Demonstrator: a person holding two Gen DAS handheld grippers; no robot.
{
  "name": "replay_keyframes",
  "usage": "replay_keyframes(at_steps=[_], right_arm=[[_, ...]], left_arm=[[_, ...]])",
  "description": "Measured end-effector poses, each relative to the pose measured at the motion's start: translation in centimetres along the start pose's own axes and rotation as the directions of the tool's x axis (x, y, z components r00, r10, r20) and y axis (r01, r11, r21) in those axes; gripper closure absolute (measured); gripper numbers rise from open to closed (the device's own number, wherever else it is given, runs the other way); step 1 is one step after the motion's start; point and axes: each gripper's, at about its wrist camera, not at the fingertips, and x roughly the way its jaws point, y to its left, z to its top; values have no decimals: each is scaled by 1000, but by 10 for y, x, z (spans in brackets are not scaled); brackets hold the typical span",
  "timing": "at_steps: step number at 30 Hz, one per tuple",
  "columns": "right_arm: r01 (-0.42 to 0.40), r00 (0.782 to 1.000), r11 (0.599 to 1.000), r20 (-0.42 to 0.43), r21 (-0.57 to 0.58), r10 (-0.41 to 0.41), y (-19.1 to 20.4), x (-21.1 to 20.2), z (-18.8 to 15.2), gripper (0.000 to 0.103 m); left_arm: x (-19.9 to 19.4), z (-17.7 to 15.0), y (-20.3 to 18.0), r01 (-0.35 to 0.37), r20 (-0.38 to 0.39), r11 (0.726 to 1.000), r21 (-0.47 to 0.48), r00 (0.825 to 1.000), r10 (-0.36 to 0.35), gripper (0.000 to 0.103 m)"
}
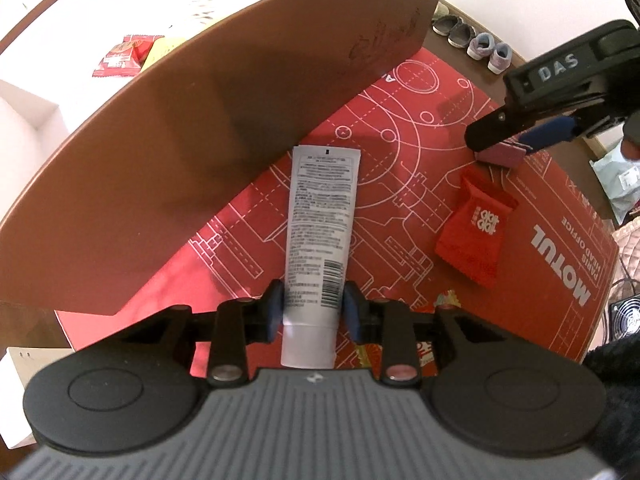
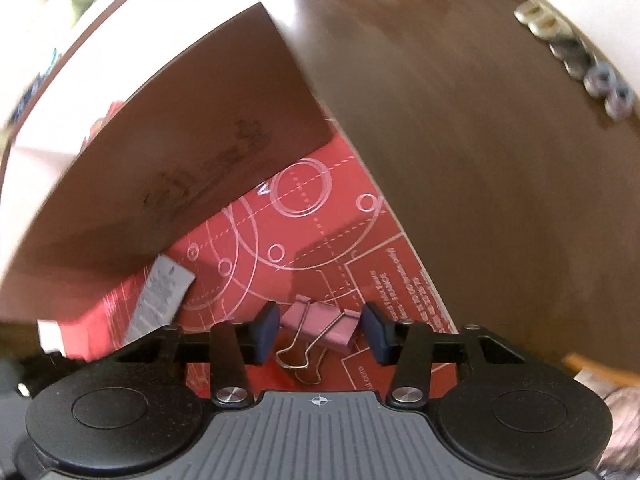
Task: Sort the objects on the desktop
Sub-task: 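Grasp the white tube with the left tool while the right tool grasps the pink binder clip, then lift and carry the white tube and pink clip over the box with both tools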
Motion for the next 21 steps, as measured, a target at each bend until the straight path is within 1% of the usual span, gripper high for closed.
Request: replay_keyframes(at_steps=[3, 5, 6, 7, 8, 11, 14, 16, 17, 18, 19, 20, 21], right_arm=[[-30, 999, 992, 31, -120, 34, 9, 1, -8, 56], [-19, 997, 974, 65, -225, 35, 16, 0, -15, 55], [-15, 996, 967, 78, -256, 36, 18, -1, -18, 52], [-14, 996, 967, 86, -255, 37, 17, -3, -19, 44], [-13, 995, 967, 93, -255, 38, 16, -5, -20, 28], [-16, 994, 969, 104, -247, 43, 12, -8, -21, 27], [-19, 995, 968, 88, -251, 42, 12, -6, -21, 27], [18, 997, 971, 80, -240, 2, 14, -3, -21, 27], [21, 997, 974, 78, -225, -4, 14, -4, -21, 29], [20, 997, 978, 74, -209, -5, 12, -2, -20, 44], [22, 998, 979, 70, -204, -8, 13, -1, -19, 49], [29, 997, 978, 70, -208, -15, 14, 0, -19, 51], [41, 997, 975, 73, -220, -26, 17, 1, -18, 57]], left_arm=[[0, -1, 1, 2, 2, 1000, -10, 1000, -2, 74], [-1, -1, 3, 2, 5, 1000, -18, 1000, -2, 70], [0, -1, 3, 2, 7, 1000, -24, 1000, -2, 69], [0, -1, 4, 1, 9, 1000, -28, 1000, -1, 69], [0, -1, 4, 1, 11, 1000, -31, 1000, 0, 69], [-1, -3, 6, 1, 15, 999, -40, 1000, 0, 69], [-1, -3, 6, -1, 17, 999, -43, 1000, 2, 69], [-1, -4, 6, -2, 18, 999, -43, 1000, 3, 69], [0, -4, 6, -2, 18, 999, -42, 1000, 3, 69], [1, -4, 6, -1, 18, 999, -42, 1000, 2, 69], [1, -4, 6, 0, 18, 999, -44, 1000, 1, 69], [0, -4, 6, 0, 18, 999, -46, 1000, 0, 69], [1, -4, 6, 0, 18, 999, -45, 1000, 1, 69]])
